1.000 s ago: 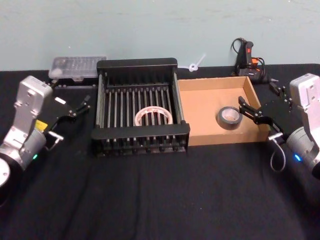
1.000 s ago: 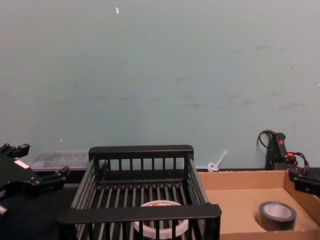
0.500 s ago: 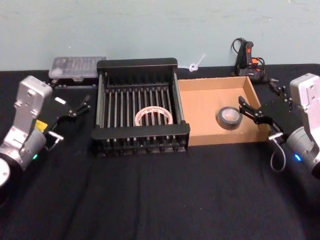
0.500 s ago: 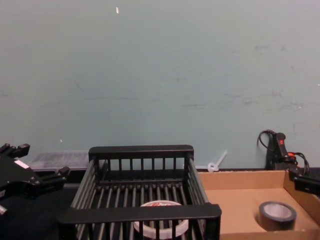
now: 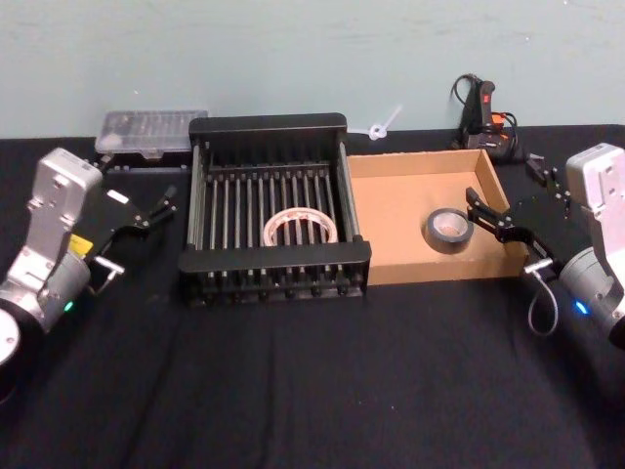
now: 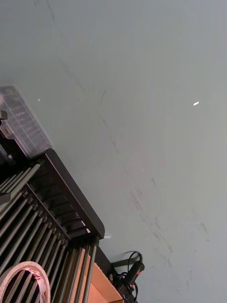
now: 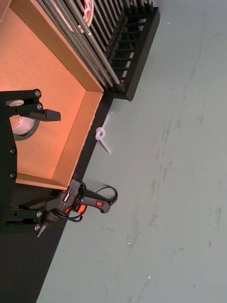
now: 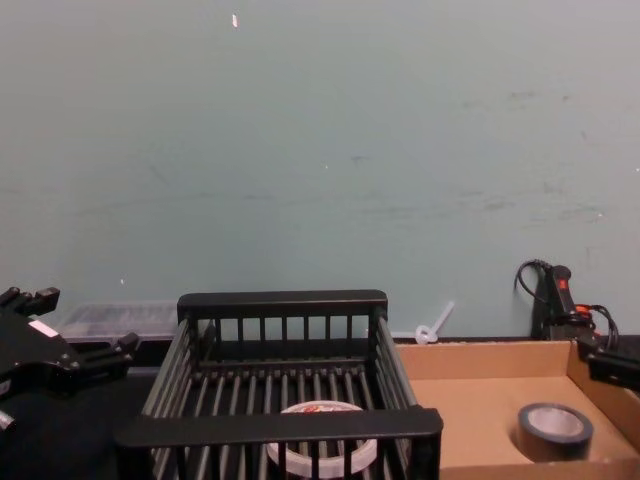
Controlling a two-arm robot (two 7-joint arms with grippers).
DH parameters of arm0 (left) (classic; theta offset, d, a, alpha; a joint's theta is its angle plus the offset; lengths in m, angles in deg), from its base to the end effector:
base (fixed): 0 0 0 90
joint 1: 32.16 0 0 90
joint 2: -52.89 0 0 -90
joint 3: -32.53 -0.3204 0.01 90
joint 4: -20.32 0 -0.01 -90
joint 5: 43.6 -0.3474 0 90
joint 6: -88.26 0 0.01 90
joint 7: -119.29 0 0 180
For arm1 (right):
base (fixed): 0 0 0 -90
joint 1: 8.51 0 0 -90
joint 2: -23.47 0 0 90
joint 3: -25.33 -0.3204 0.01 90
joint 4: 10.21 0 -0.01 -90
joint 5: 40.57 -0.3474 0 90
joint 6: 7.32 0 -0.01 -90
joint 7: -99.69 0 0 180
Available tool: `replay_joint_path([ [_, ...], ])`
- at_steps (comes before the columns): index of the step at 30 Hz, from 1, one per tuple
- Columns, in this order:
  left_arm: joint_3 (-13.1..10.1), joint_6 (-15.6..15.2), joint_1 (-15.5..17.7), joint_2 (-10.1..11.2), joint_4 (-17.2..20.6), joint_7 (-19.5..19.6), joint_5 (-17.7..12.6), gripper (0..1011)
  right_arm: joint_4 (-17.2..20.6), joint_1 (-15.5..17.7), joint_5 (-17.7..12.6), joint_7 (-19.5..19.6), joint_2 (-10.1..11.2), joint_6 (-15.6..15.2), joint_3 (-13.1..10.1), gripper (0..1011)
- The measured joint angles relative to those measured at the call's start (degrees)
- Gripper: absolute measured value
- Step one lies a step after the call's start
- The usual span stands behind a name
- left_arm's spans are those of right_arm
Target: Pick up the white tape and place it into the black box , Pick up the silver tape and place it into the brown box.
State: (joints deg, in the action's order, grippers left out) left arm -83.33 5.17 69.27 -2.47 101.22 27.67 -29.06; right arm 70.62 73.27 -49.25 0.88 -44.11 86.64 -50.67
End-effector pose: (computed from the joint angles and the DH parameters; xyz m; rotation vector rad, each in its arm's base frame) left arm 0.3995 0.0897 -0.3342 0.3044 -0.2851 1.2479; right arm 0.4029 -0.0667 -0.3365 -0.2195 -0.1760 -1.2258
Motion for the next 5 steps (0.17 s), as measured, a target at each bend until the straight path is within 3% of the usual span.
replay_joint_path([
  [5,0.00,0.00,0.00,0.00,0.00,0.00,0.00,1001,0.00,0.00,0.00,0.00,0.00,0.00,0.00,1003],
])
